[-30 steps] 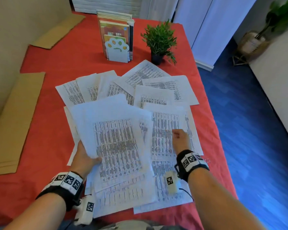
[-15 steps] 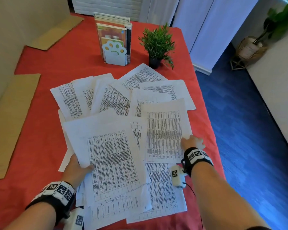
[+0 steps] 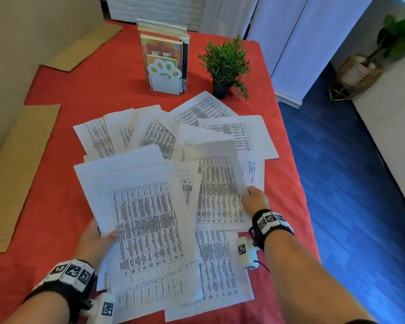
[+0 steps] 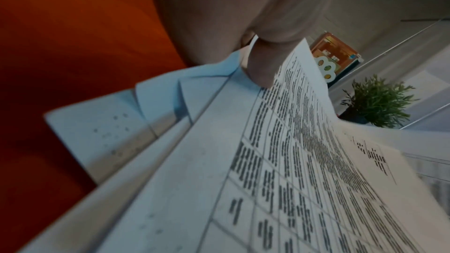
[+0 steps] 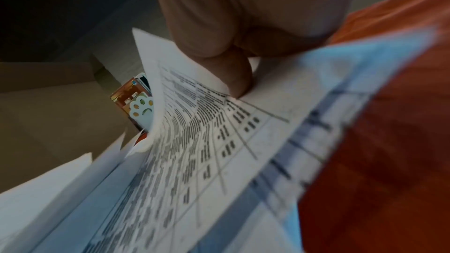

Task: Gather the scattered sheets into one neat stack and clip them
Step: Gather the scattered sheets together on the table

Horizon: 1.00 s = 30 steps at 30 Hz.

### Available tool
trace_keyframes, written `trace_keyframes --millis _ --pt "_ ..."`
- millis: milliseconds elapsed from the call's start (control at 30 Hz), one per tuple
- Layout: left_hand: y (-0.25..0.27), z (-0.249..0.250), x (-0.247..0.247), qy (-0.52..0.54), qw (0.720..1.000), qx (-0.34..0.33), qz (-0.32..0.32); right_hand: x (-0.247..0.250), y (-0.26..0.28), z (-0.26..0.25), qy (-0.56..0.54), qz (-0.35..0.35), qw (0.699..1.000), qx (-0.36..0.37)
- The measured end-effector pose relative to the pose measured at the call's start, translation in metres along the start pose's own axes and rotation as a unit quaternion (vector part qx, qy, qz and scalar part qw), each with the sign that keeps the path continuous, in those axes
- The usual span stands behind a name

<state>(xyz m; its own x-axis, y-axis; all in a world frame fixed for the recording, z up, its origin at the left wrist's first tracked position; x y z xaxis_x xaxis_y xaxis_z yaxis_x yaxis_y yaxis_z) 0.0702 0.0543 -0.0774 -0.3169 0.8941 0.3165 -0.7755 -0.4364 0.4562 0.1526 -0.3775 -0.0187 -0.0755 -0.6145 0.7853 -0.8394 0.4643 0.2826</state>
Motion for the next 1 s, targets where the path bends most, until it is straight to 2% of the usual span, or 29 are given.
trace_keyframes --millis 33,167,233,333,467,567,633,733,867,1000 --pt "-0.002 -0.001 0.002 0.0 1.0 0.005 0.004 0.0 0.002 0.001 -0.001 0.007 1.0 0.003" --pt "-0.002 -0.001 0.005 -0.004 0.999 0.02 0.025 0.03 0.005 -0.003 -0.044 0.133 0.99 0.016" --pt "-0.001 -0.001 0.004 0.003 0.999 0.029 0.035 0.046 0.006 -0.011 -0.062 0.168 0.984 0.018" --pt "0.001 0.003 0.004 0.0 0.999 0.029 0.037 0.069 0.012 -0.031 -0.075 0.223 0.969 0.079" --pt "0.009 0.021 0.002 -0.069 0.997 -0.016 0.042 0.093 0.031 -0.065 -0.097 0.333 0.911 0.223" --pt "0.014 0.032 0.003 -0.097 0.993 -0.045 0.059 0.107 0.05 -0.084 -0.127 0.374 0.871 0.291" --pt "0.016 0.037 0.006 -0.109 0.99 -0.058 0.074 0.108 0.053 -0.088 -0.172 0.343 0.877 0.289" --pt "0.018 0.04 0.014 -0.112 0.986 -0.064 0.107 0.083 0.046 -0.075 -0.254 0.208 0.926 0.189" --pt "0.019 0.039 0.029 -0.109 0.979 -0.081 0.151 0.024 0.054 -0.021 -0.173 0.084 0.98 0.049" --pt "0.018 0.032 0.033 -0.138 0.977 -0.078 0.142 -0.023 0.074 0.029 -0.083 0.006 0.996 -0.04"
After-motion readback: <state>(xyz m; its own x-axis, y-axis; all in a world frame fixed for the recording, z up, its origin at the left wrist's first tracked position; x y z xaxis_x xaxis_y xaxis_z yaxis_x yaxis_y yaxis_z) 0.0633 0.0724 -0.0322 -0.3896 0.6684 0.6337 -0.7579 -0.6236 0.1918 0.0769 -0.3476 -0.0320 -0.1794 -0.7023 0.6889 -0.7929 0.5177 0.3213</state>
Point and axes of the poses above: each hand's wrist, its own y-axis away from the middle knuckle, its own x-axis out of the back of the hand, z = x × y, the point moved 6 cm from there along -y, towards the middle knuckle, and after that the axes turned 8 degrees about z, right-handed, at the moved point
